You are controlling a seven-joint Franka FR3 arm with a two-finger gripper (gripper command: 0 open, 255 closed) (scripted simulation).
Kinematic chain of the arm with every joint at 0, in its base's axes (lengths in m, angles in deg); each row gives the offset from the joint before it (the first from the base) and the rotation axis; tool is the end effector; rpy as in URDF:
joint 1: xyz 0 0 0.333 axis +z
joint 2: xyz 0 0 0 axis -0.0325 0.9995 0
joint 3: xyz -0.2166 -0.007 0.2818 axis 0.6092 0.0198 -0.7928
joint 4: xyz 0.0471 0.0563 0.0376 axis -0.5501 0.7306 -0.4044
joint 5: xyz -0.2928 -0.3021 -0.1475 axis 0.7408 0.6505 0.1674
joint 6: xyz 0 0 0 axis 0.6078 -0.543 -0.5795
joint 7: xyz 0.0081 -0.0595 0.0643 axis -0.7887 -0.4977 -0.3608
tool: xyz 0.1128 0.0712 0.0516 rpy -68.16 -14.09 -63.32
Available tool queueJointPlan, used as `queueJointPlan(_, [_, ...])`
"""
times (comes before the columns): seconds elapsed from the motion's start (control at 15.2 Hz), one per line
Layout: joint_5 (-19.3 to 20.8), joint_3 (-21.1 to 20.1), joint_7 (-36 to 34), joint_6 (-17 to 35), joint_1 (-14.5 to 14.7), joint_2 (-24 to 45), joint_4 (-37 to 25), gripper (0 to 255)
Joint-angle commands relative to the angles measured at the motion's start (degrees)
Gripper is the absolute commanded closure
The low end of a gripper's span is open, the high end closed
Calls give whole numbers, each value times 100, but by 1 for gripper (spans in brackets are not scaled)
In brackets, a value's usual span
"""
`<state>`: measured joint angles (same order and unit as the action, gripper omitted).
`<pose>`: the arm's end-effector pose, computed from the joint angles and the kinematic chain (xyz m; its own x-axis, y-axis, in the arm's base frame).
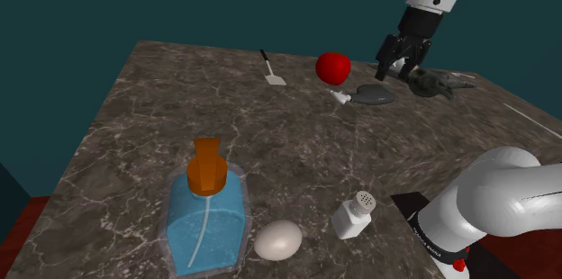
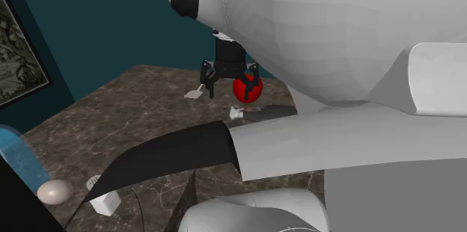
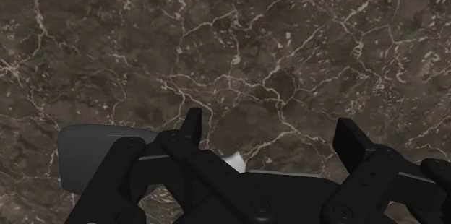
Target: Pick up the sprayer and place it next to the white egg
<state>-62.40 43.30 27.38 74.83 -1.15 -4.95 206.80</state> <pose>0.3399 -0.0023 0.5559 0.9826 -0.1651 -0.0851 -0.1694 -0.9845 -0.0455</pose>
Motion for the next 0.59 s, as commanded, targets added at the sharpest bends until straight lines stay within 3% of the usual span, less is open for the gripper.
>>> queueJointPlan(0.0, [0, 0, 0, 0, 0, 0, 0, 0])
queueJointPlan(0.53, [63, 491, 883, 1152, 49, 1595, -315, 0])
